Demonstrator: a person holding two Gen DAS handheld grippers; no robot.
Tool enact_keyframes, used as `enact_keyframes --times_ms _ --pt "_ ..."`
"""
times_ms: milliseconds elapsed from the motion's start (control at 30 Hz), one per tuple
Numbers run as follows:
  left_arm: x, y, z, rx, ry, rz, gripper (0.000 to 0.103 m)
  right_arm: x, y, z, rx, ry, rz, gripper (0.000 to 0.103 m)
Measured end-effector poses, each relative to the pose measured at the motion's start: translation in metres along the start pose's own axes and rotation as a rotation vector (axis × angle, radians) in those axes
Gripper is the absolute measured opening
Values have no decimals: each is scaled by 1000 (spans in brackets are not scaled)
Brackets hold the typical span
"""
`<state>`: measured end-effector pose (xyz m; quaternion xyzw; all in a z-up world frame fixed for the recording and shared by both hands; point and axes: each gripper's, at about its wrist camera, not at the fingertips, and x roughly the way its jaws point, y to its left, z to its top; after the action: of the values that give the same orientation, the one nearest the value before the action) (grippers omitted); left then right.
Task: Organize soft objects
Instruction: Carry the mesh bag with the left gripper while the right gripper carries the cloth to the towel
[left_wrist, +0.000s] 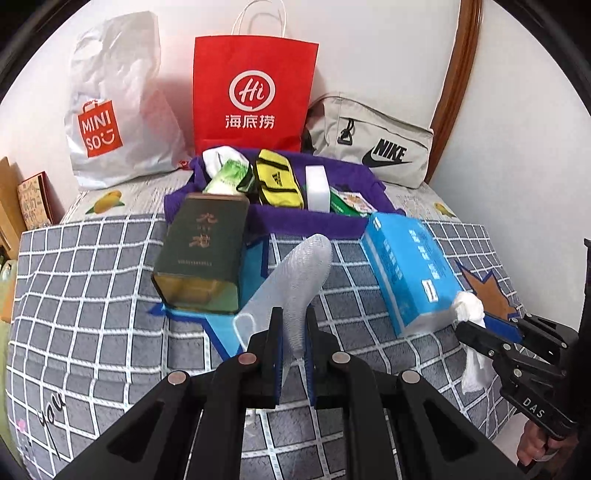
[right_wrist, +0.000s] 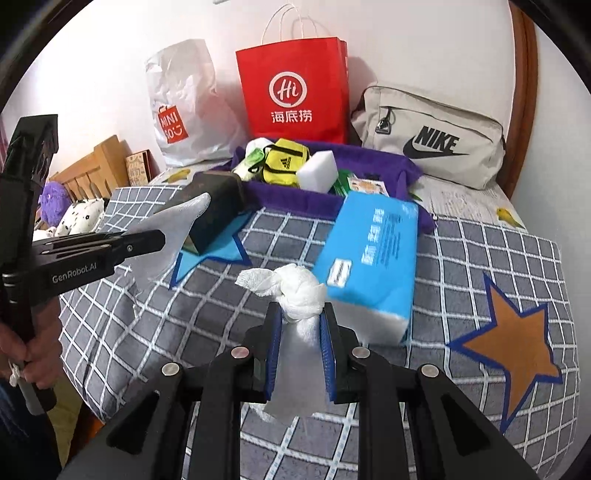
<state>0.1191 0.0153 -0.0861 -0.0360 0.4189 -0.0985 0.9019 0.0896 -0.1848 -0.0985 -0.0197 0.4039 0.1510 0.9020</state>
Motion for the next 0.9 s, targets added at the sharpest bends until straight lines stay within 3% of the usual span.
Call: enact_keyframes --times_ms 167,433,633,900 --pt "-2 3 16 8 -22 17 10 6 -4 18 6 -7 1 20" --pt "-5 4 50 1 -36 -28 10 16 -17 49 31 -21 -2 20" --pt "7 3 81 -12 -2 -89 10 28 -30 76 58 -32 4 20" --pt "38 4 125 -19 27 -104 10 51 -54 124 68 -53 -15 20"
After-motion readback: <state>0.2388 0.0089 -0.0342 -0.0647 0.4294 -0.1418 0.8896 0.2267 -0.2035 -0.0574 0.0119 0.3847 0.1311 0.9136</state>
